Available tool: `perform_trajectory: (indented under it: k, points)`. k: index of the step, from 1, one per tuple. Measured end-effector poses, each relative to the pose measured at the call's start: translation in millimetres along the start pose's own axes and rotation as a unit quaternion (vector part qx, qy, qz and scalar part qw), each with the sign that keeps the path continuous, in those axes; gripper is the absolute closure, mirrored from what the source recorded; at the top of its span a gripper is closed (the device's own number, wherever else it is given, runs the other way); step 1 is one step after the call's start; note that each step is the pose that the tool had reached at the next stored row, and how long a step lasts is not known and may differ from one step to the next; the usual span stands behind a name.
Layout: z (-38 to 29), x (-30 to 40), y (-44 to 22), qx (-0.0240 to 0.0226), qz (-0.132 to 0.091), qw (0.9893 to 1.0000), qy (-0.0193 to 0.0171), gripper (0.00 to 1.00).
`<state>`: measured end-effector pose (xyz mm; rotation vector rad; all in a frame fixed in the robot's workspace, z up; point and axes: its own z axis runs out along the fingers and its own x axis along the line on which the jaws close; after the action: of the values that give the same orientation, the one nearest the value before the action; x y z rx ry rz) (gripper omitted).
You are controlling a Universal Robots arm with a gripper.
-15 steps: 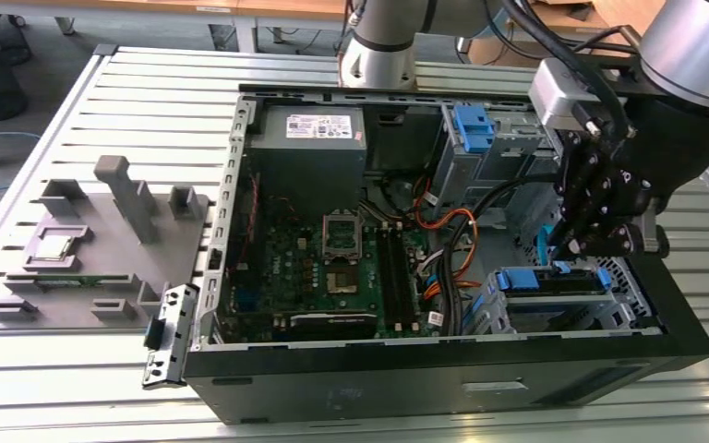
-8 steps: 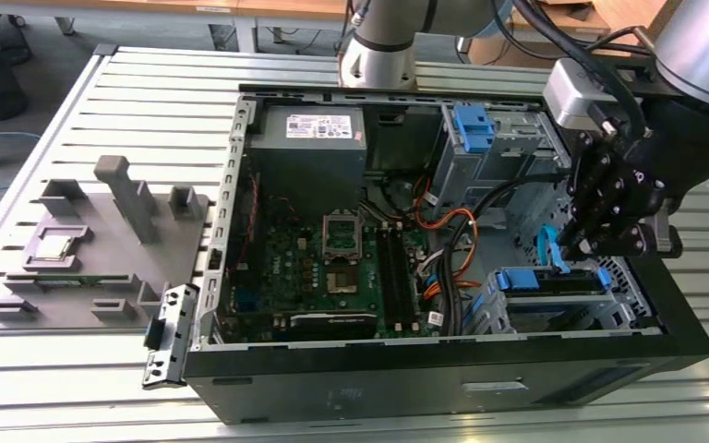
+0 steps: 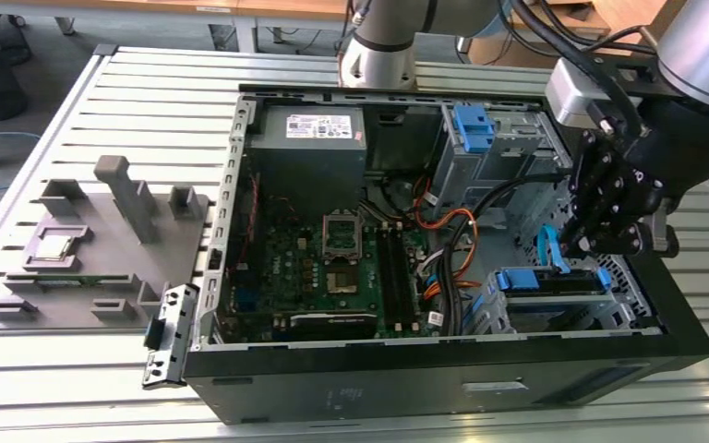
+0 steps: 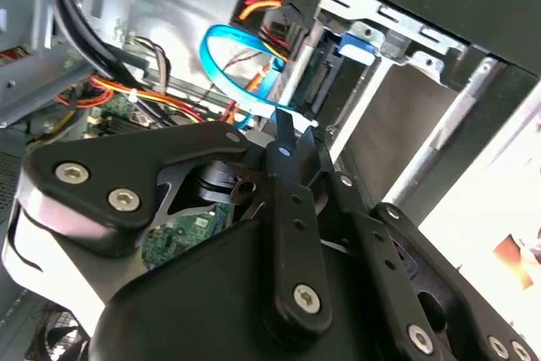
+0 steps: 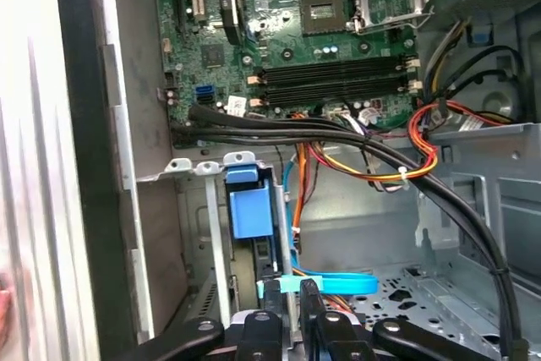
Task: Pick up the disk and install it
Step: 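Insert the first disk wire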
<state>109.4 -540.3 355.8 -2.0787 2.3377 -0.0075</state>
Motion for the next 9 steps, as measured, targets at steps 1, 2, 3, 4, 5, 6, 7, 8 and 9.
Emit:
perform_trajectory:
  k: [1, 2, 3, 4, 5, 6, 7, 8, 9]
  points:
    - [-0.1, 0.0, 0.0, -0.0001, 0.000, 1.0000, -0.0005, 0.76]
    - [0.0, -0.1, 0.0, -0.0001, 0.000, 1.0000, -0.0005, 0.76]
    - [0.0, -0.1, 0.0, -0.0001, 0.000, 1.0000, -0.0005, 0.76]
    - [0.0, -0.1, 0.0, -0.0001, 0.000, 1.0000, -0.0006, 0.76]
    - [0.0, 0.0, -0.1, -0.0001, 0.000, 1.0000, -0.0006, 0.76]
    - [0.0, -0.1, -0.5, -0.0001, 0.000, 1.0000, -0.0005, 0.76]
    - [0.0, -0.1, -1.2, -0.0001, 0.000, 1.0000, -0.0006, 0.76]
    - [0.0, -0.2, -1.9, -0.0001, 0.000, 1.0000, -0.0005, 0.76]
    - [0.0, -0.3, -2.2, -0.0001, 0.000, 1.0000, -0.0005, 0.76]
